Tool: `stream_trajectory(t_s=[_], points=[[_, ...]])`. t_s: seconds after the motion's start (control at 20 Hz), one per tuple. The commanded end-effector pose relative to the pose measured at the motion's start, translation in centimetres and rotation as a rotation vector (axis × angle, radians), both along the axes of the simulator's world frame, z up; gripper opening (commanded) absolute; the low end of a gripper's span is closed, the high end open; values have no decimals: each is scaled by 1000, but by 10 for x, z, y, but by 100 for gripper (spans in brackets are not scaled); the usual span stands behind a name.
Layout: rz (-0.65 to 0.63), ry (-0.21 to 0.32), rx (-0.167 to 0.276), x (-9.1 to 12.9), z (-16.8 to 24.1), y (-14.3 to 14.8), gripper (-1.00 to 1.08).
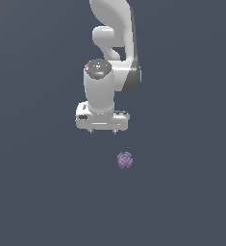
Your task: Pick up the object and move it to a goal position.
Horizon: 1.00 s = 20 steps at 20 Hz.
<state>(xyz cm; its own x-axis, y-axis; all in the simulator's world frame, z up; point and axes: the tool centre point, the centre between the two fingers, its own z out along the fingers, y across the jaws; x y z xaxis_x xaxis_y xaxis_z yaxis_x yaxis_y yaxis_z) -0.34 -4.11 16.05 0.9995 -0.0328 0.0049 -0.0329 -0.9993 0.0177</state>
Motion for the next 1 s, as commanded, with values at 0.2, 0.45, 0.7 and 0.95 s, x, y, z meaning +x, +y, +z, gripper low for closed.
stream_trajectory(t_s=[0.2, 0.45, 0.7, 0.95], points=[[7, 1, 5, 2, -1, 4, 100], [17, 2, 14, 2, -2, 10, 100], [20, 2, 13, 4, -3, 11, 100], [42, 2, 11, 14, -10, 21, 100]])
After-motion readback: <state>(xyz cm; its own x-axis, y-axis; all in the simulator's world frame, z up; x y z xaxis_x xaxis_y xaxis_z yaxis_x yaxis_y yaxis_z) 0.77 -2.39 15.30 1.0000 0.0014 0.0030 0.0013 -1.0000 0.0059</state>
